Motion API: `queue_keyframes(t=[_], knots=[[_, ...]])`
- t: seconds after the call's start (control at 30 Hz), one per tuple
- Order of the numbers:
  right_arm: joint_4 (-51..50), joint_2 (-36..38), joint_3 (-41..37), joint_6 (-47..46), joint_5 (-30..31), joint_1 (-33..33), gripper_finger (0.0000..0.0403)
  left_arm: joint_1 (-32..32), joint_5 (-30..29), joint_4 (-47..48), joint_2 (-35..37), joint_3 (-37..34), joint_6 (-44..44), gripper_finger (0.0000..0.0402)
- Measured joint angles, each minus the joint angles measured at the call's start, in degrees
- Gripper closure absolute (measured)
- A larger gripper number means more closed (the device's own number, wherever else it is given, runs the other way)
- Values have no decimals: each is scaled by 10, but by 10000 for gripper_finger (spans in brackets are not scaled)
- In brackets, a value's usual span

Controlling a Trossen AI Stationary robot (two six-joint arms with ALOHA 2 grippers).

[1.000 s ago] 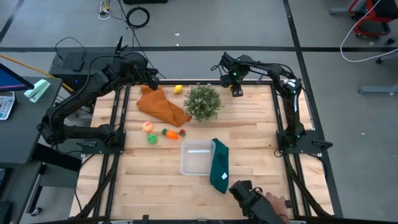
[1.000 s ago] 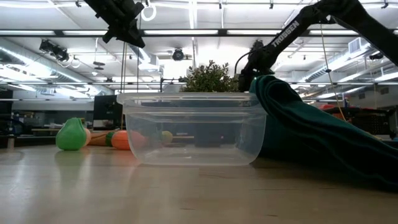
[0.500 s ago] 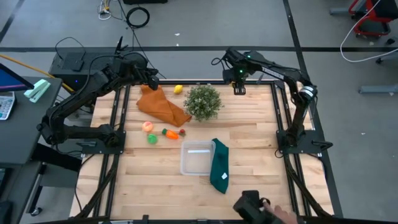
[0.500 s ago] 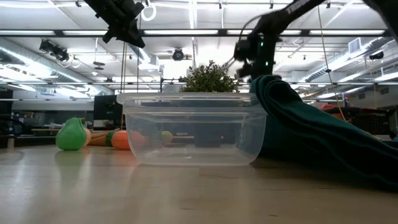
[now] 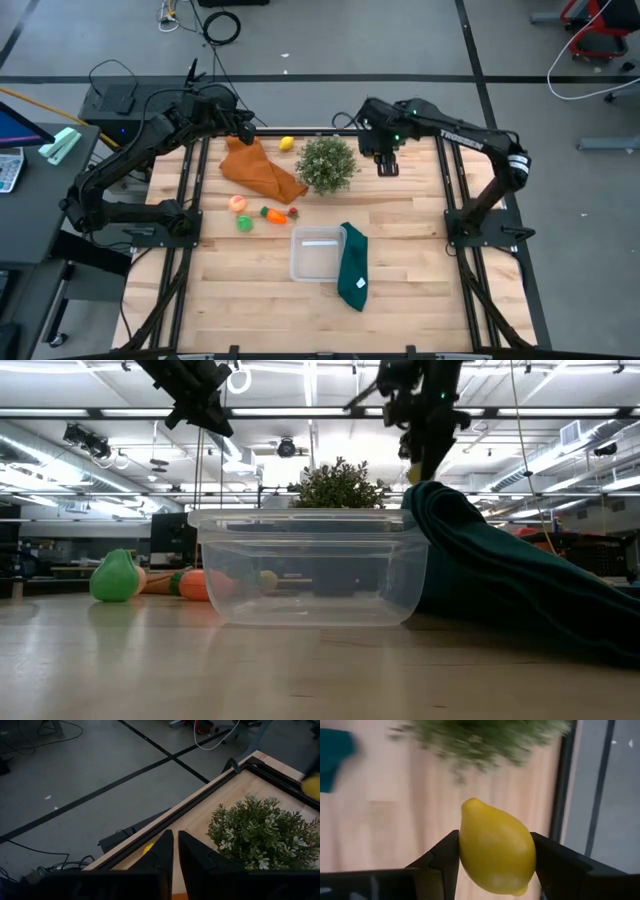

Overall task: Pick and placing Produce into tupperware
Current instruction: Put the right yellow lemon into the transparent bin

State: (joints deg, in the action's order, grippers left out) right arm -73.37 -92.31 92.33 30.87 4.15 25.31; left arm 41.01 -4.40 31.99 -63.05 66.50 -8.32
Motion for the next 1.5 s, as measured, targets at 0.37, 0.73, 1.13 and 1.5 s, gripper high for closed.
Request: queue_keyframes(t=[0.37, 0.73, 1.13, 1.5], knots=[[-22, 10, 0, -159, -2, -155, 224, 0, 2, 1, 0, 0, 0, 367], [-7, 10, 0, -344, -2, -291, 224, 0, 2, 48, 0, 0, 1, 376], [40, -32, 0, -416, -6, -390, 224, -13, 2, 106, 0, 0, 0, 366], [151, -120, 0, -365, -5, -398, 223, -47, 2, 114, 0, 0, -29, 372]])
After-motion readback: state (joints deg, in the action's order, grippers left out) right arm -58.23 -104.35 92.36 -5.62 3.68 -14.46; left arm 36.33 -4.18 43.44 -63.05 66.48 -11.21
